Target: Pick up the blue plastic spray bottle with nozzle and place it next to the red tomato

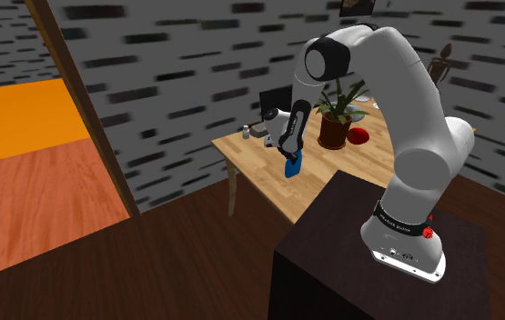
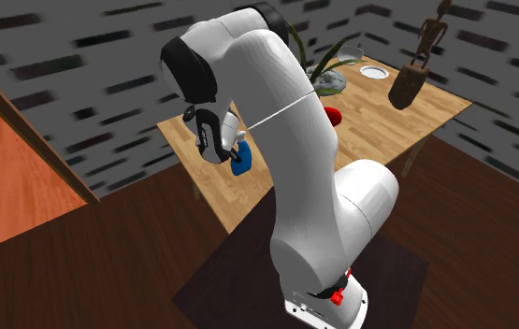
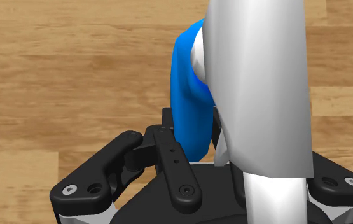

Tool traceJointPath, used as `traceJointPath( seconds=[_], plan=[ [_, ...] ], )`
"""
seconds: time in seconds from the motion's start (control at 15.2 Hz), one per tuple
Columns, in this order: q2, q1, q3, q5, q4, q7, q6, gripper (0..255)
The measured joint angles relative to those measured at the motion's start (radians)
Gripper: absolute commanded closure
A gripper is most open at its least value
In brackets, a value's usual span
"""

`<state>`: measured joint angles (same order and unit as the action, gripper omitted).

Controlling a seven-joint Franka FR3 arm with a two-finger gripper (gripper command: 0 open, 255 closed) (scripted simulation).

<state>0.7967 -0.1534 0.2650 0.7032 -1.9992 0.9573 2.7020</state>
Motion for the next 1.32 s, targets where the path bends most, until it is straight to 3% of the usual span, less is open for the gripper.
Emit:
traceJointPath(
  seconds=[0.4,1.32],
  plan=[
    [-0.006,0.000,-0.001,-0.001,-0.004,0.002,-0.003,255],
    [-0.192,-0.008,-0.016,-0.024,-0.089,0.075,-0.095,255]
  ],
)
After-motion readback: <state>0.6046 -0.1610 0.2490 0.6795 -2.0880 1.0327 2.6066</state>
